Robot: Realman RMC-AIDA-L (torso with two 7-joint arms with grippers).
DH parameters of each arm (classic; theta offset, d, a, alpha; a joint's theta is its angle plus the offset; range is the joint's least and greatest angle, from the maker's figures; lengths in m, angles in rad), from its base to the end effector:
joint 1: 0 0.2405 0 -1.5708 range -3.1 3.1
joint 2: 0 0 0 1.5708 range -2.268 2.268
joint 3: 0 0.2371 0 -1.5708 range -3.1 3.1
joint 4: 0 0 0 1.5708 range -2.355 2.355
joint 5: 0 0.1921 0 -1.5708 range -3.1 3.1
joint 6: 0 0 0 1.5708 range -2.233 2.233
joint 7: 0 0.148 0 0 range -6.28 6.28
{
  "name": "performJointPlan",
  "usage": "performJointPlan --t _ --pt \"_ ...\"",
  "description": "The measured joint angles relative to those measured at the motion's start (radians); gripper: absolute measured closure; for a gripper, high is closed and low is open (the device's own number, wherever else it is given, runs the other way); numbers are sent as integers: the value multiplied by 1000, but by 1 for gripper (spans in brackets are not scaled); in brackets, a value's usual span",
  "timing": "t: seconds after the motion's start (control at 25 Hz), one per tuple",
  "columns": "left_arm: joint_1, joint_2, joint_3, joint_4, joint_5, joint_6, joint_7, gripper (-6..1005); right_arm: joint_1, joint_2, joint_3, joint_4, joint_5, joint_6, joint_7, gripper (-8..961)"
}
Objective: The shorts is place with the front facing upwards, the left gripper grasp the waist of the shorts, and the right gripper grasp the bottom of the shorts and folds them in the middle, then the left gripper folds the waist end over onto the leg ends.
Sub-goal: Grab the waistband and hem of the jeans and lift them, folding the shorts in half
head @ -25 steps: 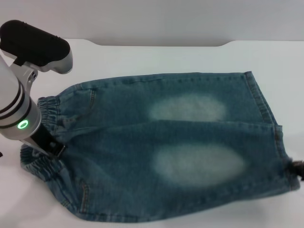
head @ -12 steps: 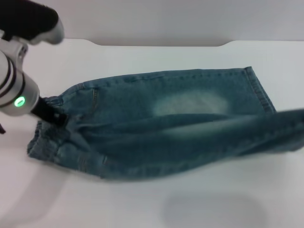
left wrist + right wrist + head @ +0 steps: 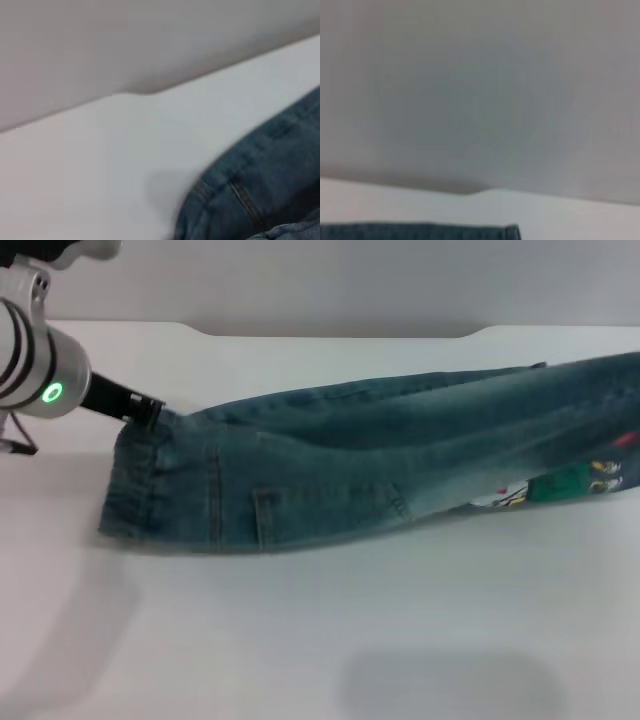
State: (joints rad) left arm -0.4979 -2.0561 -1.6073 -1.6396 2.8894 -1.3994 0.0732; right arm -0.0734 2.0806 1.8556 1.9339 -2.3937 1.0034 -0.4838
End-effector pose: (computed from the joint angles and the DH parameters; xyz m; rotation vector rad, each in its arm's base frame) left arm -0.1619 0.3472 0.0463 -2.0625 -1.0063 0.3051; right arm 0.2183 0.2835 0.1293 -1.8743 0.9340 0.2360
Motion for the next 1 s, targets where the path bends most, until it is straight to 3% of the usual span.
performJointPlan --t 0.44,0.8,1.0 --pt "9 -4 18 118 -7 268 2 968 38 0 -56 -273 94 -344 -114 923" --pt "9 -6 24 184 -19 408 -2 968 103 -5 -70 -425 104 -531 -165 917" --pt "35 -7 79 267 -40 609 -6 962 154 -6 -79 -539 105 -685 -193 914"
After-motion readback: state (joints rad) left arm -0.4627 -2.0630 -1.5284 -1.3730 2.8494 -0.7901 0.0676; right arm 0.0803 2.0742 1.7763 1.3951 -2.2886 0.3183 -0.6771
